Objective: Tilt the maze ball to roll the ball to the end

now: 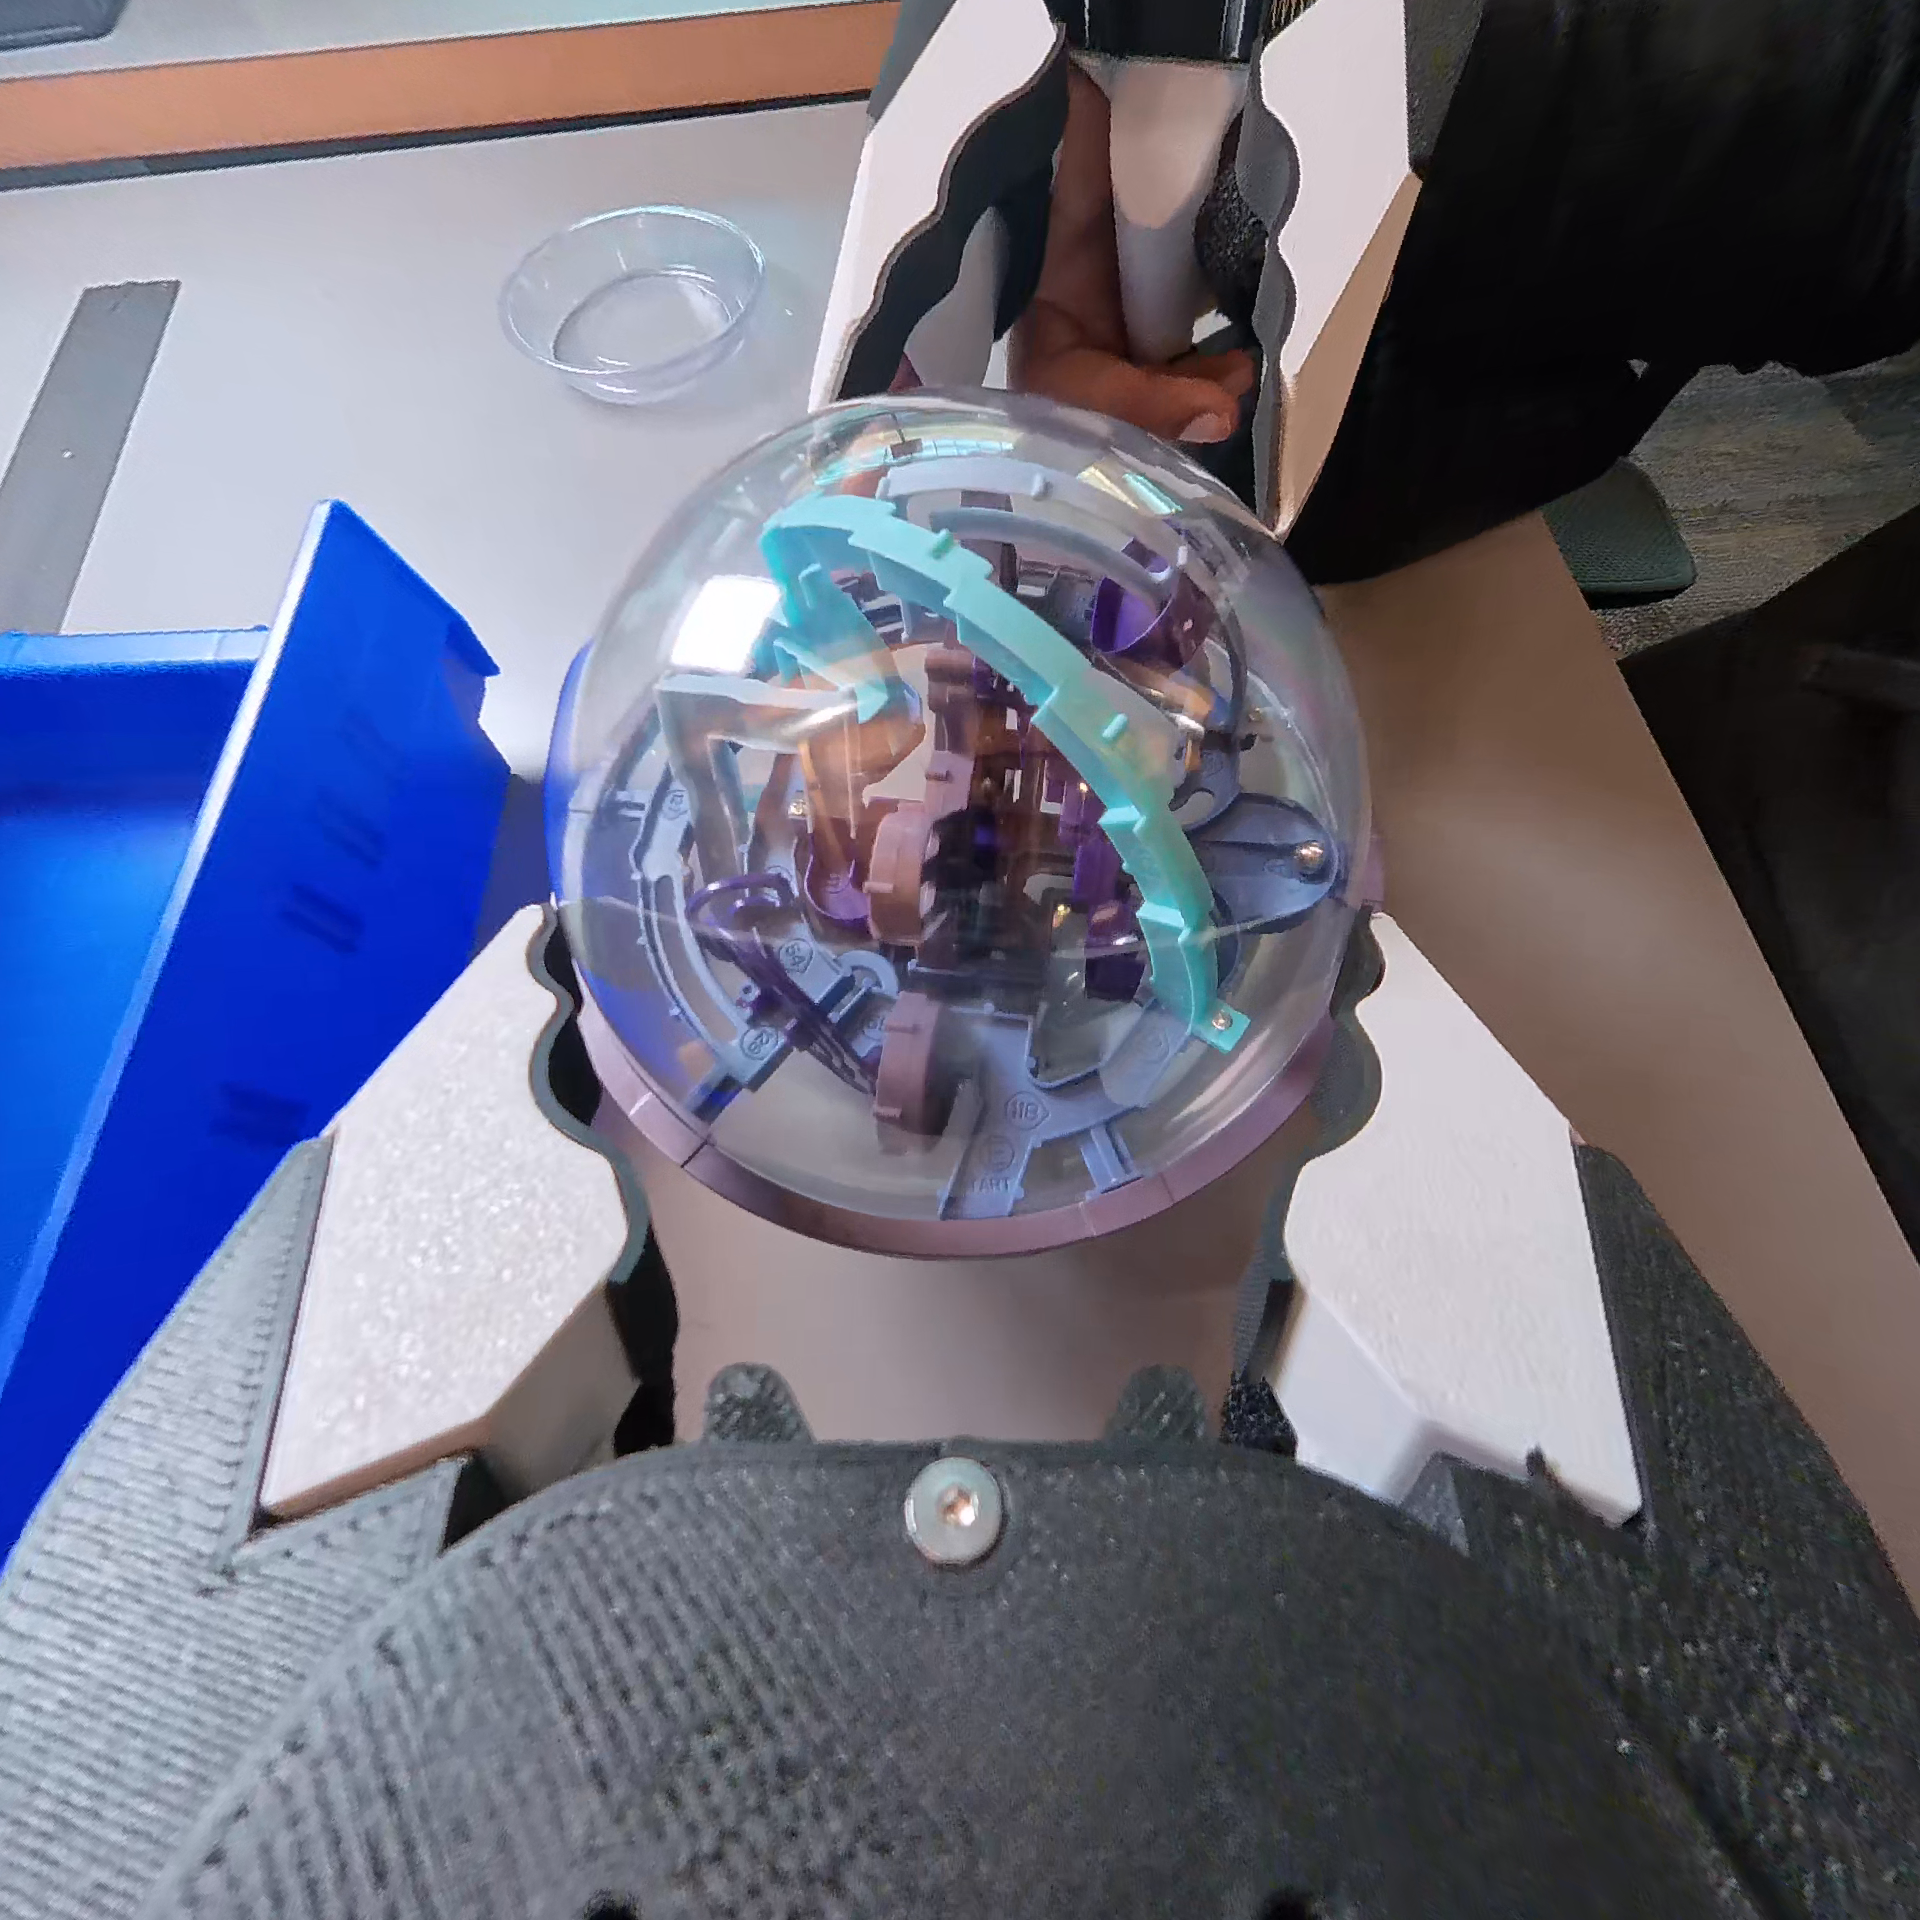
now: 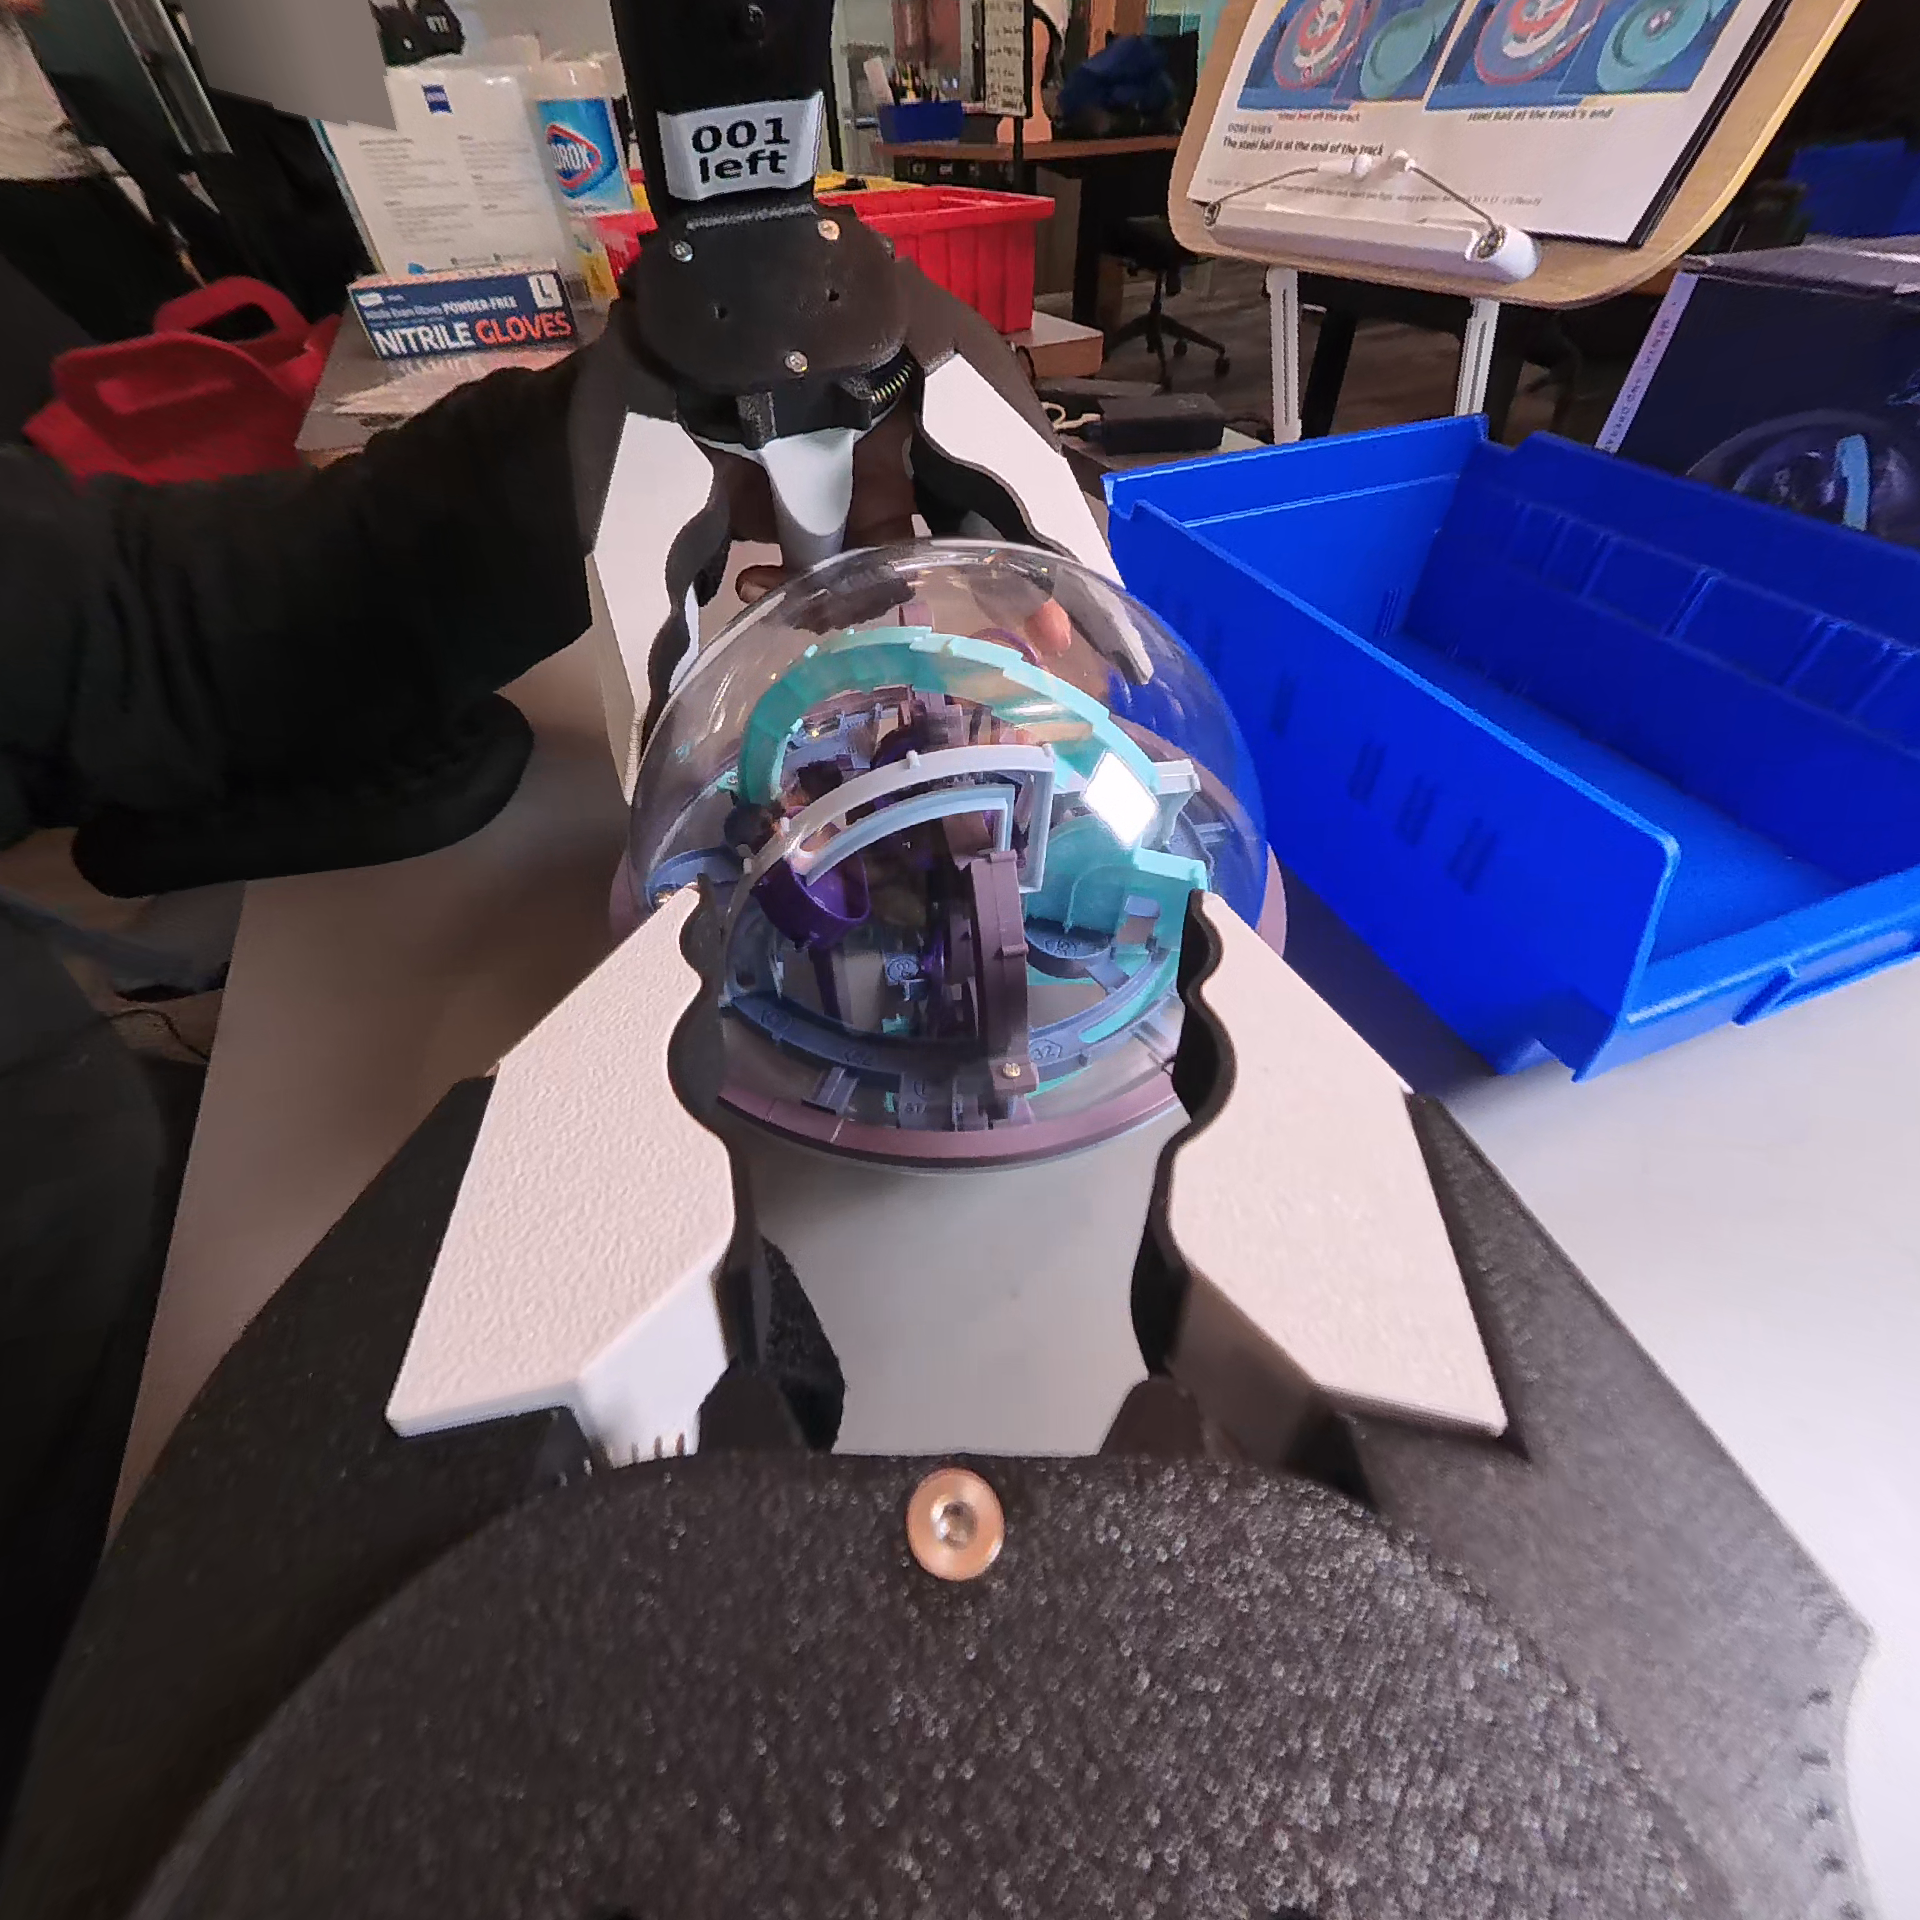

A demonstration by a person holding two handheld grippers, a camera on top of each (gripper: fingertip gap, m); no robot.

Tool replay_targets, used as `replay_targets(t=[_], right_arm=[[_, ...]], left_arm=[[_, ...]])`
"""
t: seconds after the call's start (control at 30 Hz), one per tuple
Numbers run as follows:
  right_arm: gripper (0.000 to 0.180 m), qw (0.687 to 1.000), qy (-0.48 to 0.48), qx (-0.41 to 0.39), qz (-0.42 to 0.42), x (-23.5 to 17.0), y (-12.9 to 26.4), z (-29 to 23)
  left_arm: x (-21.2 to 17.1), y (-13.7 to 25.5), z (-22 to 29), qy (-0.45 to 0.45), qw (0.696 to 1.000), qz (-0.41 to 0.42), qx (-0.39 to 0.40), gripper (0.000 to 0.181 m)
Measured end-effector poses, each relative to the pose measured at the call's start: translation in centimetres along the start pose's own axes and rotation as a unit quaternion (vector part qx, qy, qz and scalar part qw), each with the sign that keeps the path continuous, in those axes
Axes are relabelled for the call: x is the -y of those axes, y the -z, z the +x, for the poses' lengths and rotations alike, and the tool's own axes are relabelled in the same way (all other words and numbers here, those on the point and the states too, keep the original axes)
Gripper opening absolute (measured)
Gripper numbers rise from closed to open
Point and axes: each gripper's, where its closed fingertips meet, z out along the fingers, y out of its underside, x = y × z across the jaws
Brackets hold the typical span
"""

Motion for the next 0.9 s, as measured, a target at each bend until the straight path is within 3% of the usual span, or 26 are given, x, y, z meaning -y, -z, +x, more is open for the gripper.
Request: replay_targets(t=[0.9], right_arm=[[0.084, 0.999, 0.036, -0.014, 0.03, 1.9, 0.8, -0.4]], left_arm=[[-0.8, -1.9, 0.7, 0.015, 1.0, -0.01, -0.022, 0.14]])
